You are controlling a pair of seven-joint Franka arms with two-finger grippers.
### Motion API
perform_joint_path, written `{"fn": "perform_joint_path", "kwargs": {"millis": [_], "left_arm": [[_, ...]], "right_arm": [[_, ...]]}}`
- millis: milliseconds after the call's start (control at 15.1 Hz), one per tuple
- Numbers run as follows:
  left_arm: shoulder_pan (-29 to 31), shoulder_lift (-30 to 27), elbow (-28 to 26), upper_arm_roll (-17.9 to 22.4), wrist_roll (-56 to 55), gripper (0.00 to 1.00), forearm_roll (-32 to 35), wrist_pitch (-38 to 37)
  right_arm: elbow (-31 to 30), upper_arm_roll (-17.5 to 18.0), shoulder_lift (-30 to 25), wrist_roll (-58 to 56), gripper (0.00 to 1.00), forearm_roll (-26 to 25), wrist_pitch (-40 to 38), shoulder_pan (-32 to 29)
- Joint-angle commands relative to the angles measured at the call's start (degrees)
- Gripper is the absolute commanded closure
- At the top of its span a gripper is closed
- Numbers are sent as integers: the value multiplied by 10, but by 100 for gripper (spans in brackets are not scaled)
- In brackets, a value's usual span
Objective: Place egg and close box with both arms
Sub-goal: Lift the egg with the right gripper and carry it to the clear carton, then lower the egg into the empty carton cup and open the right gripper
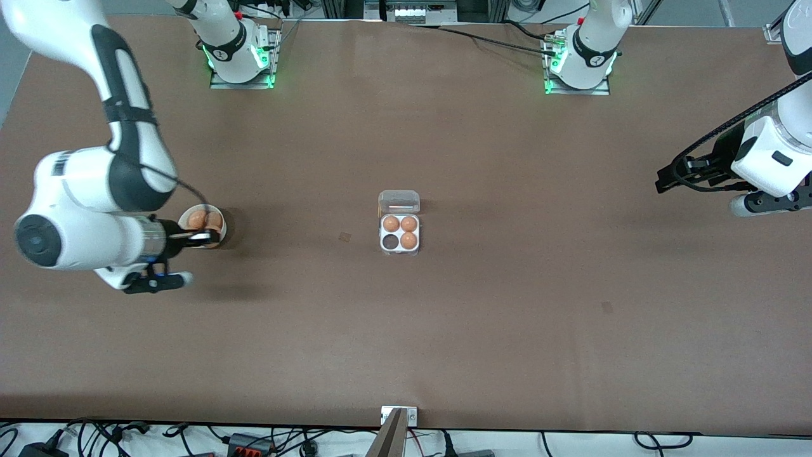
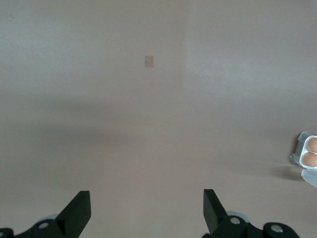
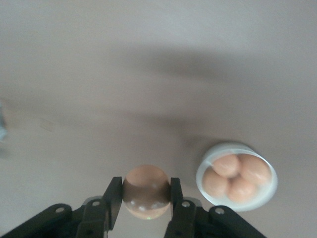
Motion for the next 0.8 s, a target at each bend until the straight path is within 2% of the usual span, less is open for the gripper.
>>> {"fn": "perform_joint_path", "kwargs": {"millis": [0,66,199,332,531,730], "left_arm": [[15,2,4,3,6,0,-42,-6],[28,3,4,3,15,6,-59,-6],[43,7,5,3,61,34,-74,-6],[45,7,4,4,66,55,-74,-6],[44,6,5,-2,57,57,-74,-6],[44,6,4,-2,28,49,-74,-10]], "right_arm": [[11,-2,5,39,95,3,70,63],[11,-2,6,58,95,2,98,83],[11,-2,12,102,95,2,141,124],[11,-2,21,135,95,3,175,160],[11,-2,42,210,95,2,229,205],[11,-4,72,272,95,-3,284,248]]}}
